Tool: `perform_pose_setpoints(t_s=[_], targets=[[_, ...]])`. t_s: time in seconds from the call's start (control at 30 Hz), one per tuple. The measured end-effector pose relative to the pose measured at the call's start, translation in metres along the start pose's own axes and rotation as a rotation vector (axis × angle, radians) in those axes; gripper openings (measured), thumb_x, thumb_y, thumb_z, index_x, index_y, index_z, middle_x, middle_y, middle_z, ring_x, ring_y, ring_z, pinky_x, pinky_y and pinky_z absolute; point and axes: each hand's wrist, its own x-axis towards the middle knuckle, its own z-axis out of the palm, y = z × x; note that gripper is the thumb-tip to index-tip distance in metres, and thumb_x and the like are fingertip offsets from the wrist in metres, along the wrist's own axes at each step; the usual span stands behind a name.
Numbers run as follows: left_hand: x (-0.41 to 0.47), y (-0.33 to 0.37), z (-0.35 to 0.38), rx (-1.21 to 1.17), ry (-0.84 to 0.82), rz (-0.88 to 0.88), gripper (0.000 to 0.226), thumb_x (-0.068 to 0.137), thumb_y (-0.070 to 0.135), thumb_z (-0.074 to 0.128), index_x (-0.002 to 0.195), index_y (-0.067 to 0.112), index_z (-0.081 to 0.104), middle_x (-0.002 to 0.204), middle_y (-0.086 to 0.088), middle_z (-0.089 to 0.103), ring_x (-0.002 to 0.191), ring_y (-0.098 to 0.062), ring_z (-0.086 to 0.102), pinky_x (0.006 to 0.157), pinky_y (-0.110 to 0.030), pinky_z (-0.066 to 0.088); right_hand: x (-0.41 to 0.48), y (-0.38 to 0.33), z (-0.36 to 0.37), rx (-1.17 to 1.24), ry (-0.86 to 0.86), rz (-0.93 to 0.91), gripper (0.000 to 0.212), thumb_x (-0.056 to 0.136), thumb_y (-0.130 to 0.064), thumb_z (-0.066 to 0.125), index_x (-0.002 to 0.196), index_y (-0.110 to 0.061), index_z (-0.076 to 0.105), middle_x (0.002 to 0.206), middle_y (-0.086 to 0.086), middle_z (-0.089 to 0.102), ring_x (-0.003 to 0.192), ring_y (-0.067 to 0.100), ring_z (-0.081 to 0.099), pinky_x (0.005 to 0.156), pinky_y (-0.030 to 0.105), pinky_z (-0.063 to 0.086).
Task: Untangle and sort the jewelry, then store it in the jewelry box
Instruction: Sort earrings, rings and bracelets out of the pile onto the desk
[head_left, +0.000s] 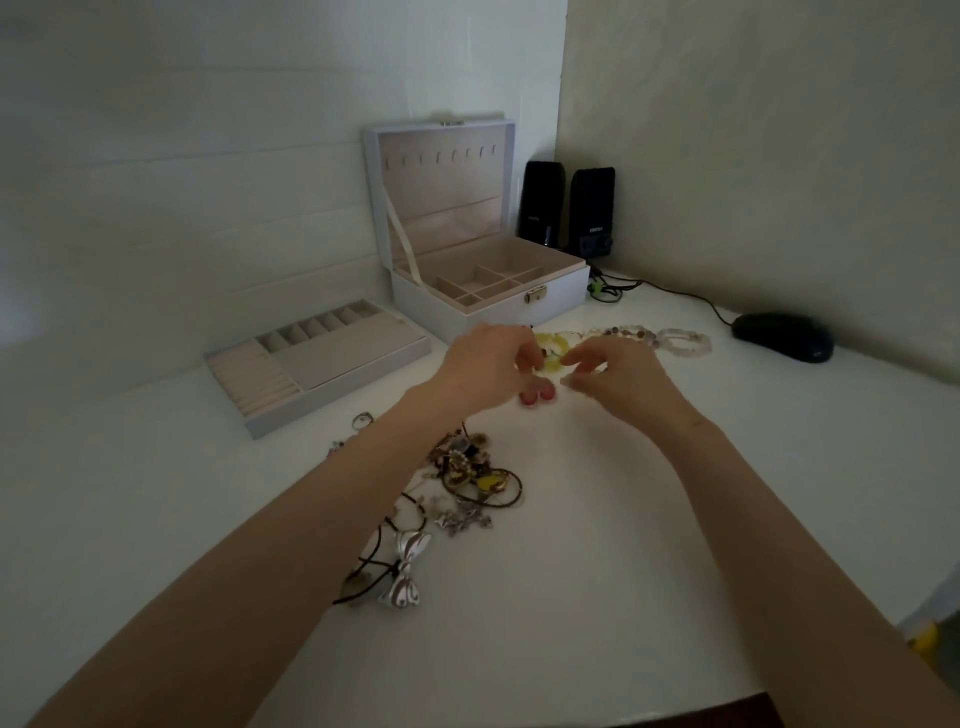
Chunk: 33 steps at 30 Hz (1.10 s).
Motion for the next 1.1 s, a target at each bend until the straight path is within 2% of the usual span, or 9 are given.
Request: perform_pose_setpoints(t_s=[0.13, 0.23, 0.37, 0.53, 0.67, 0.77, 0.83, 0.93, 1.1], targets=[[-0.039, -0.013, -0.024, -0.161, -0.084, -0.007, 0.029, 0.077, 0.03, 0.076, 0.101, 0.019, 0.065, 0.097, 0.007, 0.065, 0.09, -0.011, 0.058, 0.078, -0.026, 0.048, -0.021, -0.034, 0.006, 0.017, -0.085, -0.103, 0.023, 0.083, -0.022, 0.07, 0.105, -0.018, 0.07, 0.097, 0.0, 0.067, 0.085, 0.015, 0.062, 0.077, 0.026, 0.046], [-0.063, -0.031, -0.042, -0.143, -0.099, -0.063, 0.026, 0.076, 0.028, 0.077, 0.098, 0.021, 0.065, 0.093, 0.01, 0.063, 0.086, -0.006, 0.057, 0.071, -0.016, 0.044, -0.037, -0.046, 0.014, 0.031, -0.125, -0.131, 0.019, 0.085, -0.024, 0.069, 0.103, -0.021, 0.07, 0.093, -0.002, 0.066, 0.077, 0.007, 0.057, 0.078, 0.024, 0.047], [-0.082, -0.057, -0.058, -0.152, -0.08, -0.146, 0.018, 0.075, 0.025, 0.078, 0.087, 0.021, 0.065, 0.089, 0.006, 0.066, 0.079, -0.006, 0.06, 0.067, -0.014, 0.044, -0.048, -0.054, 0.029, 0.036, -0.178, -0.157, 0.017, 0.085, -0.026, 0.069, 0.102, -0.025, 0.069, 0.089, -0.009, 0.063, 0.073, -0.003, 0.051, 0.07, 0.014, 0.042], [-0.099, -0.089, -0.069, -0.16, -0.028, -0.25, 0.014, 0.075, 0.017, 0.077, 0.077, 0.018, 0.063, 0.082, 0.002, 0.067, 0.072, -0.01, 0.058, 0.066, -0.019, 0.043, -0.047, -0.06, 0.049, -0.011, -0.118, -0.173, 0.016, 0.089, -0.022, 0.063, 0.103, -0.024, 0.068, 0.095, -0.005, 0.062, 0.078, 0.006, 0.051, 0.081, 0.026, 0.046], [-0.105, -0.102, -0.074, -0.104, -0.051, -0.309, 0.016, 0.075, 0.017, 0.078, 0.074, 0.02, 0.062, 0.076, 0.004, 0.062, 0.067, -0.006, 0.053, 0.062, -0.021, 0.04, -0.046, -0.054, 0.062, -0.05, -0.089, -0.155, 0.018, 0.092, -0.022, 0.059, 0.108, -0.019, 0.069, 0.089, -0.005, 0.056, 0.074, 0.004, 0.051, 0.074, 0.02, 0.046], [-0.104, -0.101, -0.072, -0.084, -0.108, -0.304, 0.017, 0.074, 0.023, 0.079, 0.078, 0.02, 0.063, 0.076, 0.006, 0.062, 0.07, -0.007, 0.056, 0.062, -0.02, 0.041, -0.048, -0.05, 0.063, -0.012, -0.124, -0.137, 0.015, 0.091, -0.021, 0.062, 0.102, -0.018, 0.071, 0.081, -0.013, 0.049, 0.076, 0.008, 0.057, 0.078, 0.03, 0.052], [-0.105, -0.099, -0.068, -0.064, -0.166, -0.299, 0.019, 0.074, 0.026, 0.079, 0.085, 0.021, 0.065, 0.08, 0.007, 0.063, 0.074, -0.009, 0.058, 0.062, -0.019, 0.041, -0.05, -0.05, 0.063, -0.006, -0.132, -0.137, 0.013, 0.09, -0.019, 0.062, 0.098, -0.019, 0.072, 0.083, -0.011, 0.05, 0.079, 0.01, 0.059, 0.08, 0.035, 0.053], [-0.104, -0.096, -0.063, -0.083, -0.222, -0.276, 0.017, 0.076, 0.026, 0.077, 0.088, 0.02, 0.066, 0.087, 0.003, 0.067, 0.075, -0.009, 0.059, 0.063, -0.018, 0.042, -0.054, -0.05, 0.063, 0.003, -0.154, -0.145, 0.013, 0.09, -0.019, 0.061, 0.097, -0.022, 0.072, 0.094, -0.004, 0.054, 0.08, 0.012, 0.059, 0.082, 0.035, 0.052], [-0.106, -0.092, -0.064, -0.094, -0.309, -0.23, 0.016, 0.078, 0.018, 0.075, 0.081, 0.026, 0.062, 0.089, 0.0, 0.066, 0.078, -0.012, 0.058, 0.071, -0.023, 0.045, -0.059, -0.053, 0.06, 0.059, -0.218, -0.18, 0.013, 0.087, -0.017, 0.065, 0.093, -0.025, 0.073, 0.093, -0.009, 0.059, 0.073, 0.005, 0.054, 0.079, 0.031, 0.051]])
